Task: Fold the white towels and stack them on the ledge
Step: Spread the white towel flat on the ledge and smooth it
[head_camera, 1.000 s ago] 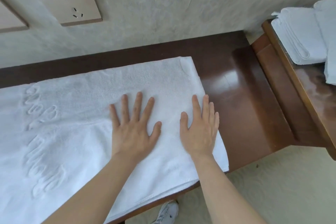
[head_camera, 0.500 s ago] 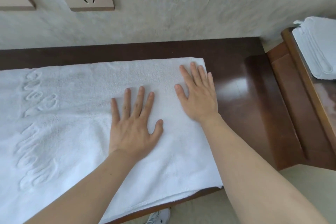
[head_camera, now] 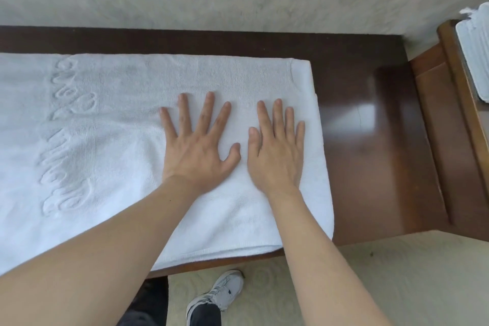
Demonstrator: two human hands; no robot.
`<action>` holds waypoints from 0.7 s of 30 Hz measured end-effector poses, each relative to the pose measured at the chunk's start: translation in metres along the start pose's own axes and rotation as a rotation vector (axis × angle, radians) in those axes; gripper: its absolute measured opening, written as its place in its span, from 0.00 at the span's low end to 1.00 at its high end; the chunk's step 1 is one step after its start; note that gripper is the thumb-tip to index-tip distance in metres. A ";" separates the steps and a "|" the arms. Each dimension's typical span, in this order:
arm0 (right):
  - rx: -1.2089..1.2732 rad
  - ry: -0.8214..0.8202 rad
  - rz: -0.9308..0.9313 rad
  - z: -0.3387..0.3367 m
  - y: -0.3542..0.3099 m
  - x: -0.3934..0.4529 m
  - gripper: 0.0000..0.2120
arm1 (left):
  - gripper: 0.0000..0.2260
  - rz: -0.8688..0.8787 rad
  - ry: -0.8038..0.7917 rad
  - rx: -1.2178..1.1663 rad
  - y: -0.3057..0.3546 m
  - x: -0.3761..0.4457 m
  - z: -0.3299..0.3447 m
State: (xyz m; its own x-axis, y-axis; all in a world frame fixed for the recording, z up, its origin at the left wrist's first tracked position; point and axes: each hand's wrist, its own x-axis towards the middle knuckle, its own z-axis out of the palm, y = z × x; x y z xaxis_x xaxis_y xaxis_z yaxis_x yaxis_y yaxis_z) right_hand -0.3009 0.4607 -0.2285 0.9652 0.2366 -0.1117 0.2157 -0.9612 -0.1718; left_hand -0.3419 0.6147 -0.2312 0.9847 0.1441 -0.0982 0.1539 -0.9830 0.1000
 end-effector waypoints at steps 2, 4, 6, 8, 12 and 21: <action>-0.016 0.006 0.033 0.003 0.013 -0.011 0.28 | 0.34 -0.001 0.006 0.005 0.000 0.000 0.000; -0.033 0.023 0.030 0.002 0.029 -0.026 0.29 | 0.34 -0.002 0.012 0.000 0.001 -0.001 0.000; -0.042 0.035 0.042 0.000 0.045 -0.044 0.29 | 0.35 -0.003 0.020 0.007 0.001 -0.001 0.001; -0.042 0.019 0.094 -0.002 0.053 -0.055 0.29 | 0.34 -0.009 0.026 0.010 0.001 -0.002 0.001; 0.117 0.037 0.137 -0.004 0.023 -0.049 0.31 | 0.34 -0.007 0.045 0.010 0.003 -0.003 0.000; -0.008 0.032 -0.013 0.013 0.026 -0.090 0.29 | 0.33 0.020 0.091 -0.037 -0.002 -0.005 0.001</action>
State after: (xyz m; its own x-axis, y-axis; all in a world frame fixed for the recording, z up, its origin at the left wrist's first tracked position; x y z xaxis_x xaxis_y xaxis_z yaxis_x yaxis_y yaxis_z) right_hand -0.3844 0.4164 -0.2354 0.9666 0.2443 -0.0776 0.2291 -0.9592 -0.1654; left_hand -0.3471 0.6157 -0.2314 0.9906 0.1363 -0.0054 0.1358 -0.9812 0.1373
